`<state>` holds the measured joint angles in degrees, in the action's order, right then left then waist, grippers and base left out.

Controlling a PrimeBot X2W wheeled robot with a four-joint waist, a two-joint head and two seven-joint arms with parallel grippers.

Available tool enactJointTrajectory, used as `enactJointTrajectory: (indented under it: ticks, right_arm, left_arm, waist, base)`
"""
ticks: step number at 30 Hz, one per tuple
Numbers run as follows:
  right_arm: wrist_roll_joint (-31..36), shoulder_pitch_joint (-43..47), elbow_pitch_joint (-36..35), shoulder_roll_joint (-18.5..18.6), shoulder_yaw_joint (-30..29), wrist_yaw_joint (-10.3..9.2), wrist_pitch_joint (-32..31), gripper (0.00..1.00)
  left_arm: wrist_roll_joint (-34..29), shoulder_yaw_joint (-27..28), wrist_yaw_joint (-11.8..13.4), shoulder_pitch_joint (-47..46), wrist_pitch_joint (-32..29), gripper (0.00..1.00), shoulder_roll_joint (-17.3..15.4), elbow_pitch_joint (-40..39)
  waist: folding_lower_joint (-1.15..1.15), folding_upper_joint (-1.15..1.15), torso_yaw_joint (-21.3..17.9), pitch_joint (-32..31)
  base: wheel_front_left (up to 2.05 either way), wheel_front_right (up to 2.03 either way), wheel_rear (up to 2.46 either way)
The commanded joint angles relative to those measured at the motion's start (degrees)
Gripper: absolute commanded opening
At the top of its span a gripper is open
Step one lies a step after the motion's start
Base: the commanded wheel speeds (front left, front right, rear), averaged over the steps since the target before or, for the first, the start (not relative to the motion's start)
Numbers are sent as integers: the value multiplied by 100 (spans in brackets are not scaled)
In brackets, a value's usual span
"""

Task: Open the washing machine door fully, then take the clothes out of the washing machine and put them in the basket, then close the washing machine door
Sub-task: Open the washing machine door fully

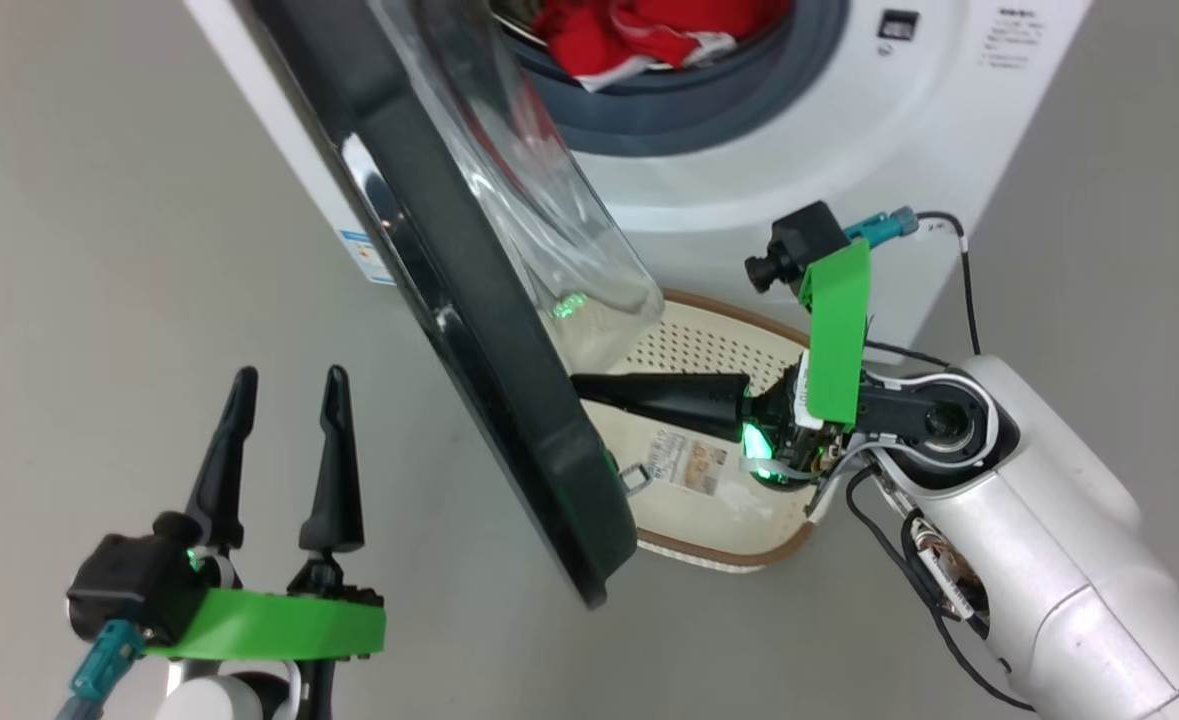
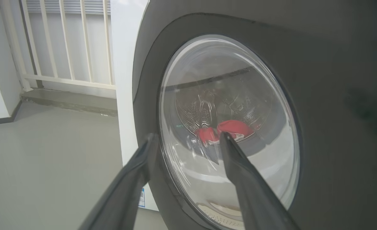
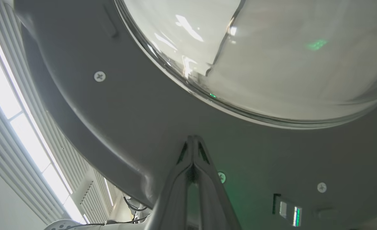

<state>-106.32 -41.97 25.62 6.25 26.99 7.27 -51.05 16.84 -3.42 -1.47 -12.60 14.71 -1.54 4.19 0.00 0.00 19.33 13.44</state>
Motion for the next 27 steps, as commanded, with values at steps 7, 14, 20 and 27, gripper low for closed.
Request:
enactJointTrajectory:
  ticks: [7, 14, 20, 27]
  right_arm:
    - [82, 218, -37, -244, 97, 22, -40, 0]
    - [164, 315, 97, -279, 92, 22, -19, 0]
    - [273, 352, 181, -300, 137, 22, -21, 0]
    - [445, 207, 396, -327, 252, 22, 96, 0]
  left_arm:
    - [52, 164, 64, 118, 29, 100, -133, -27]
    - [117, 127, 21, 275, 29, 100, -133, 289]
    - [115, 173, -8, 369, 29, 100, -133, 426]
    - [191, 314, 48, 453, 29, 100, -133, 348]
  waist:
    - [0, 0, 628, -477]
    - [0, 0, 1005, -734]
    - [0, 0, 1158, -814]
    - [0, 0, 1207, -771]
  base:
    - [0, 0, 0]
    - [0, 0, 0]
    - [0, 0, 0]
    - [0, 0, 0]
